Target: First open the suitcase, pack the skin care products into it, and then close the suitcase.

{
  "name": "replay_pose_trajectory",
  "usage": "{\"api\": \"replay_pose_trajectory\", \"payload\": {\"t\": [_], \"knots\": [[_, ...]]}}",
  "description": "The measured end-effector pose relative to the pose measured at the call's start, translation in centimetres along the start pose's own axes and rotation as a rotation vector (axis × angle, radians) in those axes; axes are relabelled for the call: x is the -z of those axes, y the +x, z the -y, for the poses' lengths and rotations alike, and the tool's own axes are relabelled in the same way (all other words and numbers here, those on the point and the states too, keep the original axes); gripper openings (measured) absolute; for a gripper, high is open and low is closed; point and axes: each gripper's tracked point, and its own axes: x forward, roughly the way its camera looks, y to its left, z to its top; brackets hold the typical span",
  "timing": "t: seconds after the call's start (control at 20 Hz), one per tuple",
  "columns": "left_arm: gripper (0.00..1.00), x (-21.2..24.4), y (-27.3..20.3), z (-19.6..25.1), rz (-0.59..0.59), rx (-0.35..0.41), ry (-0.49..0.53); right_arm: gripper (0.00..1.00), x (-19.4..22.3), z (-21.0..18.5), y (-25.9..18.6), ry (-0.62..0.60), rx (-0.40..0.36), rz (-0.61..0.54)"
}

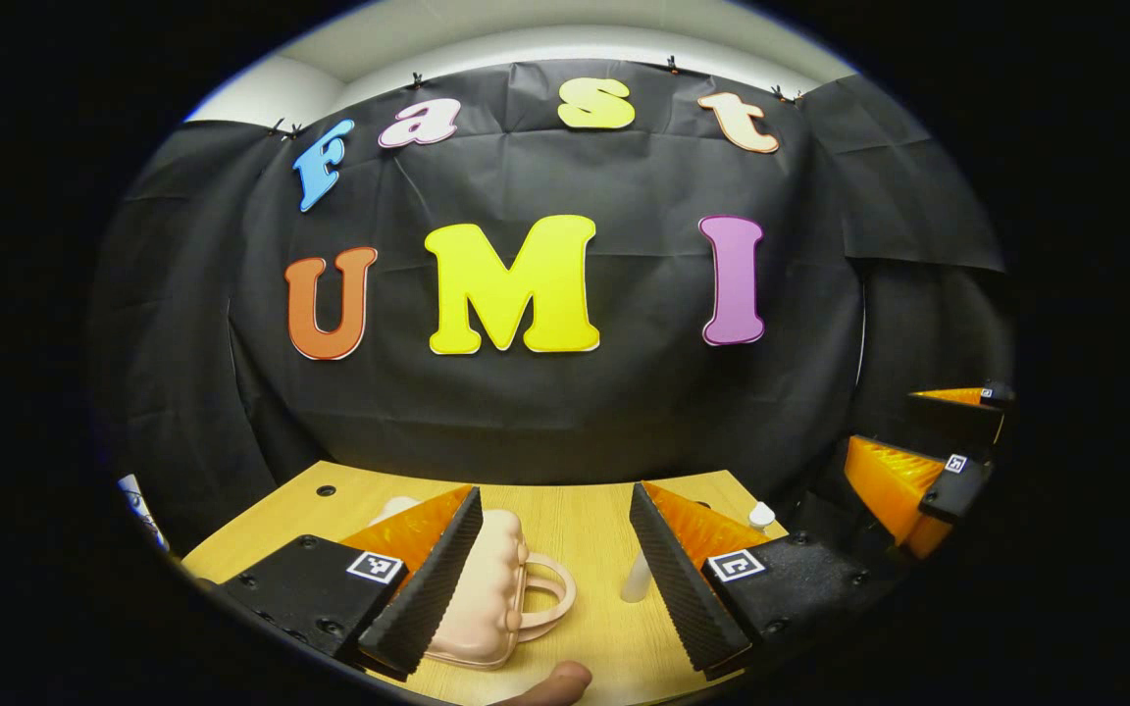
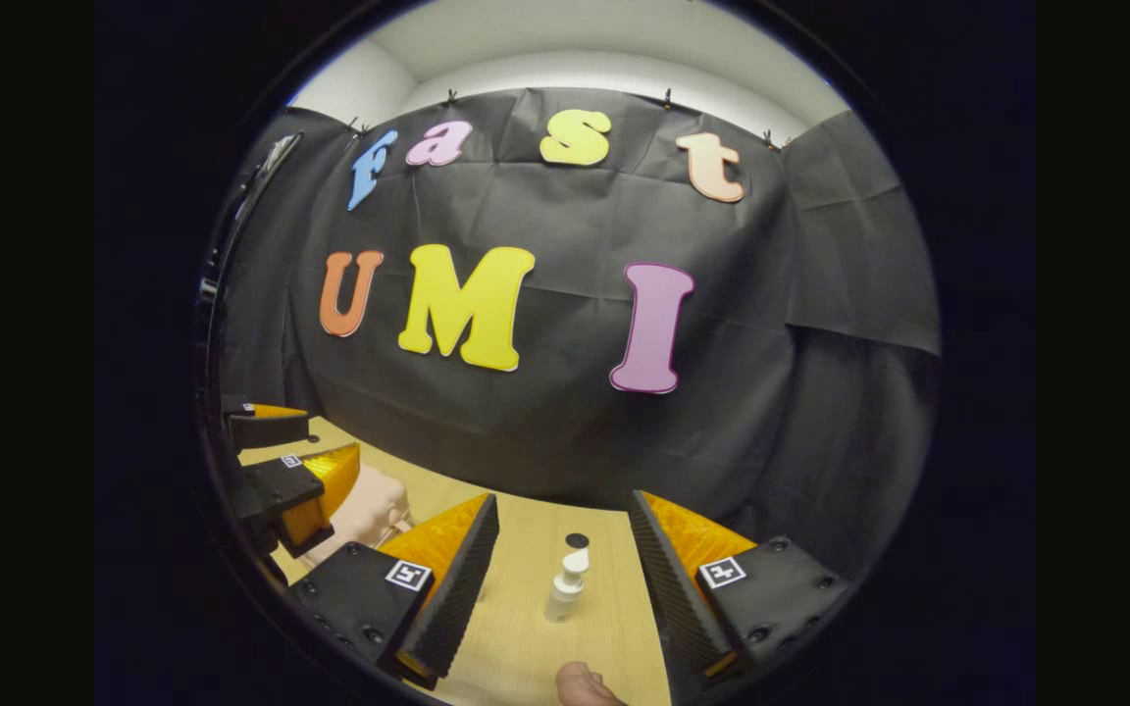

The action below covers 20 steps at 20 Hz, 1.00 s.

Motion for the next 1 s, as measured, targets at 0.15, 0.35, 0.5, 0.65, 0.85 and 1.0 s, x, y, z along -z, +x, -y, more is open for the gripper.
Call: {"api": "replay_pose_trajectory", "payload": {"t": [0.15, 0.35, 0.5, 0.65, 0.85, 1.0], "knots": [[0.97, 2.6, 1.4, -0.6, 0.014, -0.034, 0.213, 0.8, -0.7, 2.6, 0.1, -0.05, 0.042, 0.063], [0.99, 9.8, 2.5, -0.2, -0.046, -0.032, 0.516, 0.8, 0.7, 6.5, 0.2, -0.042, 0.064, 0.073], [0.98, 13.7, 3.8, -0.1, -0.08, -0.034, 0.75, 0.8, 2.0, 9.0, 0.8, -0.057, 0.076, 0.08], [0.98, 18.1, 4.9, -0.1, -0.153, -0.036, 0.92, 0.8, 4.0, 10.7, 1.5, -0.039, 0.073, 0.064], [0.98, 22.6, 5.7, -1.0, -0.279, -0.059, 1.077, 0.8, 6.2, 12.7, 2.4, 0.007, 0.068, 0.037], [0.98, 22.3, 6.8, -1.0, -0.263, -0.103, 1.186, 0.8, 7.5, 14.6, 2.5, 0.018, 0.097, 0.024]]}}
